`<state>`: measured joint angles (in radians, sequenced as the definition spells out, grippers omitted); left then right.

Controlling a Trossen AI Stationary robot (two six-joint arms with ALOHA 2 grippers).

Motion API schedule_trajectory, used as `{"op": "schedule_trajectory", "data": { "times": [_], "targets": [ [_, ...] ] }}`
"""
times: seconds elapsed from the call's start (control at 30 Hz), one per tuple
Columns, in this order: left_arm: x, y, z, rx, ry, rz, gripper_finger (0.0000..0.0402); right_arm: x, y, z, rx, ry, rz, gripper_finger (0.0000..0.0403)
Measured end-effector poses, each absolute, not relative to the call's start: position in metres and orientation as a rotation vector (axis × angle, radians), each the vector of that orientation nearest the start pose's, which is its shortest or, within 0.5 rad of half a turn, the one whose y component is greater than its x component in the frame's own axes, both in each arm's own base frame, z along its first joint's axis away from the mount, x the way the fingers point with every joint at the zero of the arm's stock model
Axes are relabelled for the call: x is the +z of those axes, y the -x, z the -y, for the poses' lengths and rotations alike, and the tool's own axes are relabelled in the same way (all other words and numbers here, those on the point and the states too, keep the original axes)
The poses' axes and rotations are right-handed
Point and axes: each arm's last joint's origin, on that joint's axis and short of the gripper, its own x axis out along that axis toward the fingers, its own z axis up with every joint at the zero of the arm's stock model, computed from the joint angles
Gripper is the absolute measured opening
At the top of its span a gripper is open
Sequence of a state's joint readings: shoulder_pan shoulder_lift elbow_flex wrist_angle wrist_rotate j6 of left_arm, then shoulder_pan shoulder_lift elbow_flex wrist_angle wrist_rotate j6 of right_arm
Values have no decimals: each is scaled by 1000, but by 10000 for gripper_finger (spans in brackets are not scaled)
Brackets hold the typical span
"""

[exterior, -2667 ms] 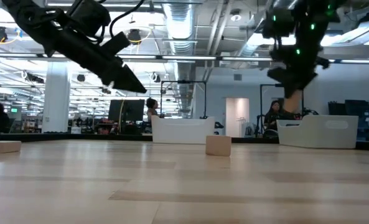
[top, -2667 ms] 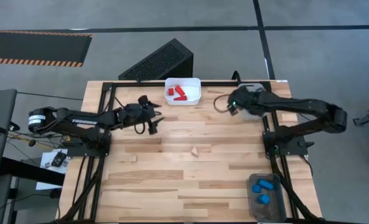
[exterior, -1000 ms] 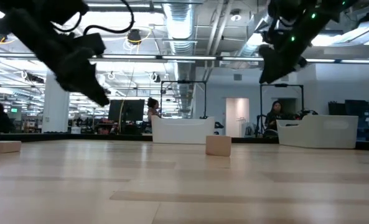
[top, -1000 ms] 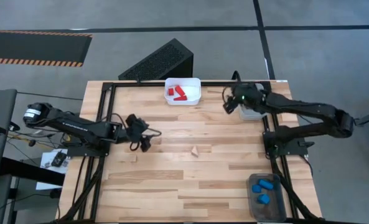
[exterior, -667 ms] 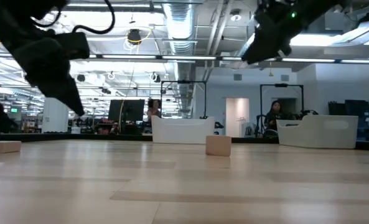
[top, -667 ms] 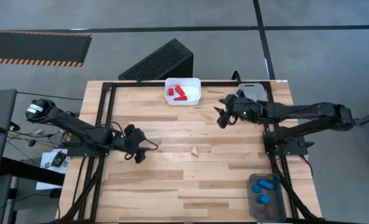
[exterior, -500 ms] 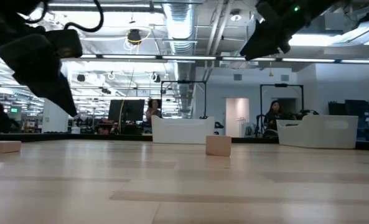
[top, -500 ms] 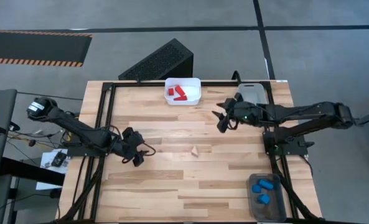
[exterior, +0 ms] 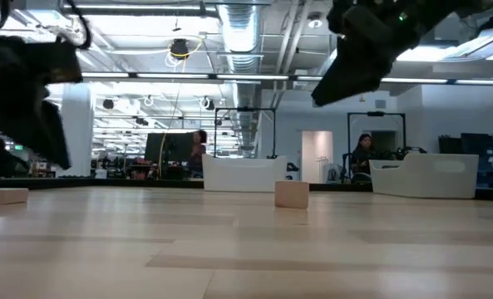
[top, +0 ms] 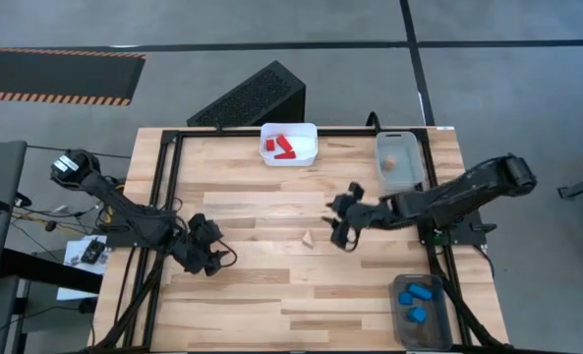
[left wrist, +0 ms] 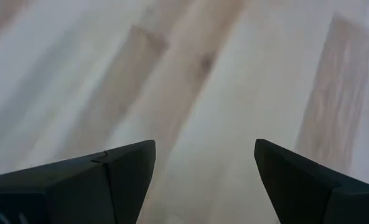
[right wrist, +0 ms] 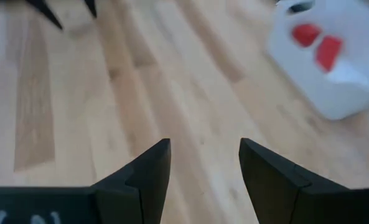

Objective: Sort & place blocks by color
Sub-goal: Put the left brown block into the gray bin

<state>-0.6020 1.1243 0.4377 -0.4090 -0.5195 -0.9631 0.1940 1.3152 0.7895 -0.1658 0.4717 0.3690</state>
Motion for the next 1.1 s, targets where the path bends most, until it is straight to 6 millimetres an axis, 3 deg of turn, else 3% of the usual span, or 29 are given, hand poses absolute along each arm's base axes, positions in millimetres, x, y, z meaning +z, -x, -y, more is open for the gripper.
{"op": "schedule_trajectory", "data": {
  "times": [0.17, 0.33, 0.73, 0.9, 1.1],
  "targets": [
    [137, -150, 99, 315, 318, -972, 263, 205, -275, -61, -336, -120, -645, 212],
    [127, -146, 99, 343, 277, -1059, 263, 195, -278, -76, -291, -99, -663, 211],
    [137, -148, 101, 303, 166, -1134, 263, 203, -278, -78, -276, -132, -607, 210],
    [135, -140, 98, 293, 153, -1264, 263, 205, -280, -79, -246, -157, -583, 208],
    [133, -138, 97, 285, 129, -1278, 263, 206, -281, -80, -237, -163, -578, 207]
  ]
}}
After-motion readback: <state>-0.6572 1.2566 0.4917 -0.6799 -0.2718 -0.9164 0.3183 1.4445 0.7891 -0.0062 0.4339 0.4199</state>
